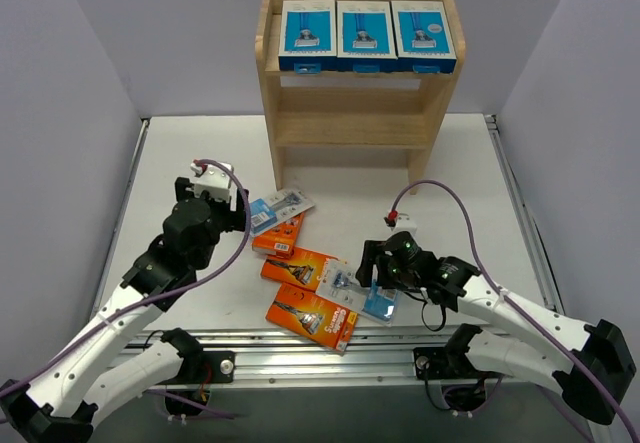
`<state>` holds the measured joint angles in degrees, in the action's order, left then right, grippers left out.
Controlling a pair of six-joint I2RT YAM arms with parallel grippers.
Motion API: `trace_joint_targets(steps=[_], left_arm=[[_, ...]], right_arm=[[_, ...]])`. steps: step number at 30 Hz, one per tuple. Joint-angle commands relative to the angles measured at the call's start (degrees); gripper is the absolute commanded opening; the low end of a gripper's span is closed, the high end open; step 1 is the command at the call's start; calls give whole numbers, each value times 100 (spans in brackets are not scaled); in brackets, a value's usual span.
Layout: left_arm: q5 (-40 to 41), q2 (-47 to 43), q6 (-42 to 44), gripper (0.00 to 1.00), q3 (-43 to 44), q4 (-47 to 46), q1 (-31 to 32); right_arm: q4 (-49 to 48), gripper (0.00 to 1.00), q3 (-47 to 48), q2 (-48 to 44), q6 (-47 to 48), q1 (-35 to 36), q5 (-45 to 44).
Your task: Place and organize the shaving razors onto the shelf
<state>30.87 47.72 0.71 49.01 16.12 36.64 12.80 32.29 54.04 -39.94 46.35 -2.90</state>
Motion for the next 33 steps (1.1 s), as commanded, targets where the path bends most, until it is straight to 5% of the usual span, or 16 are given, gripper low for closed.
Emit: trace_joint_targets(steps=[1,12,23,33], left_arm=[[-266,-500,-80,90,65,-153,-26],[-240,-764,61,92,-23,-197,-17],[-415,-782,-1,93,-58,-197,1],[-433,-721,-1,93,-85,-215,27]], right_arm=[[-373,68,-65,107,259,128,26],[-849,66,23,712,549,611,-88],[-543,65,172,1617,189,1210,-1237],[-128,50,532,2347,-795,1175,-2865]])
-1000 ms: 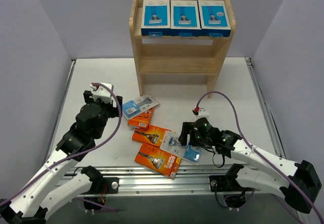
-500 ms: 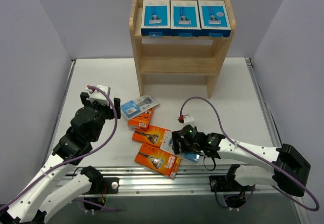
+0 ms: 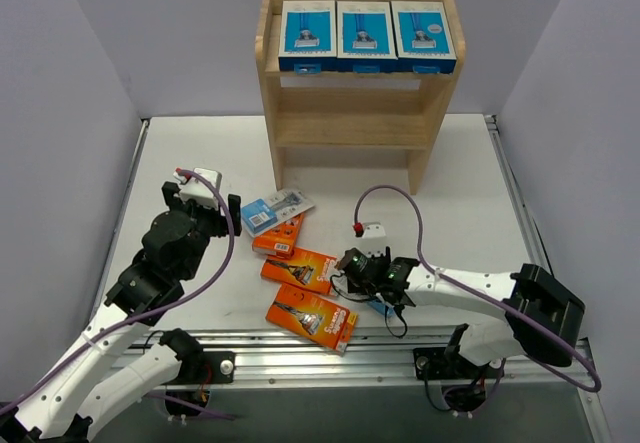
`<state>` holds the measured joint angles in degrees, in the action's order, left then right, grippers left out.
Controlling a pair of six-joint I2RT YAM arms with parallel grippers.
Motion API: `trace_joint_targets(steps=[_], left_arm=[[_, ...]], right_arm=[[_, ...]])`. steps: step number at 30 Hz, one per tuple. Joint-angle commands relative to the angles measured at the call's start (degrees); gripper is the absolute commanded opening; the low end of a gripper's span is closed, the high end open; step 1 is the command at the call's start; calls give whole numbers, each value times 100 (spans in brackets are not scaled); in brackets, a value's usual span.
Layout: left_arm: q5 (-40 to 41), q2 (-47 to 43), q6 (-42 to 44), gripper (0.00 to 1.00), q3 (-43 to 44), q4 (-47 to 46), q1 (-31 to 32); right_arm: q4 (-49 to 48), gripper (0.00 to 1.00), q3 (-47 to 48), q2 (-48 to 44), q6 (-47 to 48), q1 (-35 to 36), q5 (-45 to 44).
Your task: Place and organize the shaving razors onto the shelf
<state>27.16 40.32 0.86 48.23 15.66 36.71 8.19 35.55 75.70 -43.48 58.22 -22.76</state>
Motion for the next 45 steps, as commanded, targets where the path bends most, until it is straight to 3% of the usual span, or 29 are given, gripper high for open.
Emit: trace_joint_targets(steps=[1,10,17,21,25,27,33,37,45], left_arm=[[-96,38,-16,93,20,-142,21],[0,55,2,94,-41,-195,64],[-26,108,2,94,-41,-177,82],[-79,108,-7,94,-33,-195,100],[-44,152,-7,96,-59,-204,117],[-26,204,-7,99,-50,-213,117],[123,161,-16,94,-103,-239,135],[-9,73,1,100,-85,-204,135],[0,152,10,99,-68,-195,152]], right_arm=[[272,48,215,234,-468,-56,-983],[-1099,47,154,551,23,-1610,-265],[-836,49,619,297,306,-2130,-325],[-765,42,550,-265,253,-2016,-133],[-1467,32,156,-863,7,-1709,517],[-1705,32,-21,-882,-203,-1411,798],[-2663,34,-715,-574,-801,-944,1248],[-3173,34,-1067,-469,-1030,-935,1389],[-3903,37,-1366,-144,-1215,-935,1732]])
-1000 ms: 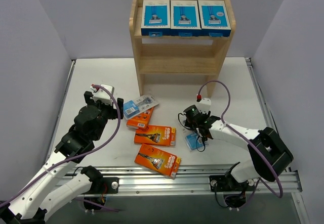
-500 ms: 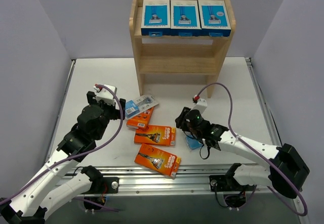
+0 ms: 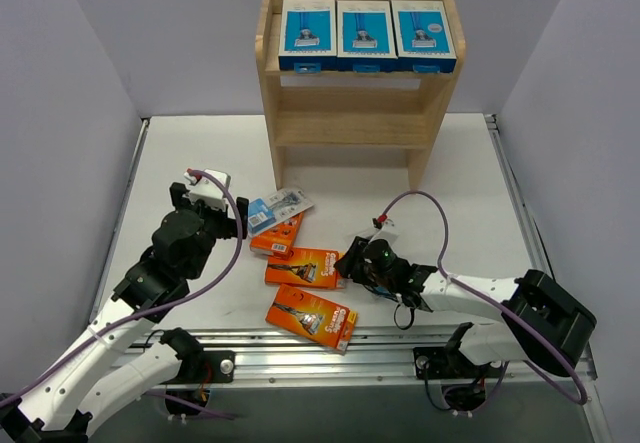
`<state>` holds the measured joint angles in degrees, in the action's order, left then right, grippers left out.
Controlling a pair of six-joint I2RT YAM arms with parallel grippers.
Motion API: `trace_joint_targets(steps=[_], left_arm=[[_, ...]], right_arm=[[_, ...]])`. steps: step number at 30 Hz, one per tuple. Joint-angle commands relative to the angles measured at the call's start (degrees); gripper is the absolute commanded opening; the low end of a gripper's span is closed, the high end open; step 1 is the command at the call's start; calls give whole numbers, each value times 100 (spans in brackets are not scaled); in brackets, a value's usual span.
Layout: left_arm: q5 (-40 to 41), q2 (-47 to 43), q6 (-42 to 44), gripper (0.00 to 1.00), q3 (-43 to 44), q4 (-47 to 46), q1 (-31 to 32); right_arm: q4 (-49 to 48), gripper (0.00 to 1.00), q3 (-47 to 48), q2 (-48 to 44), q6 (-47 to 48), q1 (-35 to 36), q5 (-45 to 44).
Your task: Place and organize the shaving razors onto the shelf
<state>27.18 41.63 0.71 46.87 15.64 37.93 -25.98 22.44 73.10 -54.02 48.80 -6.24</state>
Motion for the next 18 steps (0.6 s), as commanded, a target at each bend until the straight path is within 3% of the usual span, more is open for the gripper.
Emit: trace_joint_targets(steps=[1,13,18], left_arm=[[-2,21,26,99,59,-193,39],[-37,12,34,99,50,-201,100],[-55,3,34,99,59,-202,109]], right_arm=[[-487,37,-81,143,-188,7,62],[-250,38,-169,55,-284,-19,-88],[-724,36,-319,134,-329,-28,26]])
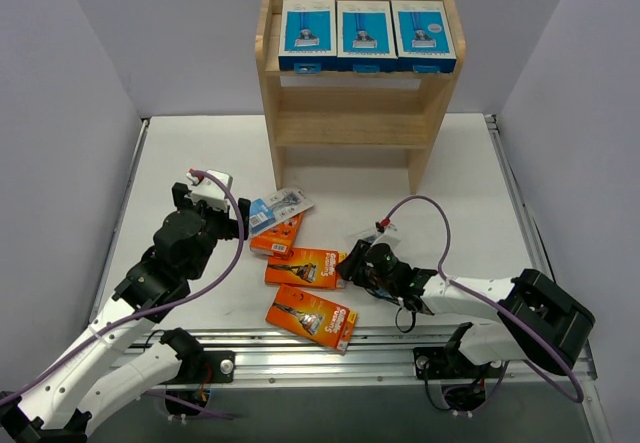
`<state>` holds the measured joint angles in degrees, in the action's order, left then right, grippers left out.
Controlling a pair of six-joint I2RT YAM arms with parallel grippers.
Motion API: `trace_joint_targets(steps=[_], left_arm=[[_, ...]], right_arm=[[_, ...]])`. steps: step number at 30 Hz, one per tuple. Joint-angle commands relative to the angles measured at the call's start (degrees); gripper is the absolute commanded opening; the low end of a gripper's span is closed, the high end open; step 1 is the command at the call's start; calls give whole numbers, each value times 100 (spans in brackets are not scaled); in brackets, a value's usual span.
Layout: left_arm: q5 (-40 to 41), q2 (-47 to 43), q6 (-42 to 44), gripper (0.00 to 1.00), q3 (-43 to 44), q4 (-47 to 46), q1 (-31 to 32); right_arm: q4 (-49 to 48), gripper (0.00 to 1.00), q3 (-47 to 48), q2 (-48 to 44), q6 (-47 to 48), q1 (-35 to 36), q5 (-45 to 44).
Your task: Place and organize the shaving razors onto the shelf
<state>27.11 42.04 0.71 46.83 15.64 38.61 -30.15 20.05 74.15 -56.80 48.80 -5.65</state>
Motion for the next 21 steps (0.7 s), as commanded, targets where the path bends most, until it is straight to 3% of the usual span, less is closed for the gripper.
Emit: trace_joint_targets(steps=[1,7,21], left_arm=[[-48,-38,34,99,55,-193,41],[-22,-47,35,99,54,-193,68],[-40,-21,43,99,46,-210,94]], right_arm=[[-333,36,-72,73,-51,-28,-24],[-711,35,-63,451,-86,-28,125],[-1089,22,-169,556,-130,-81,152]])
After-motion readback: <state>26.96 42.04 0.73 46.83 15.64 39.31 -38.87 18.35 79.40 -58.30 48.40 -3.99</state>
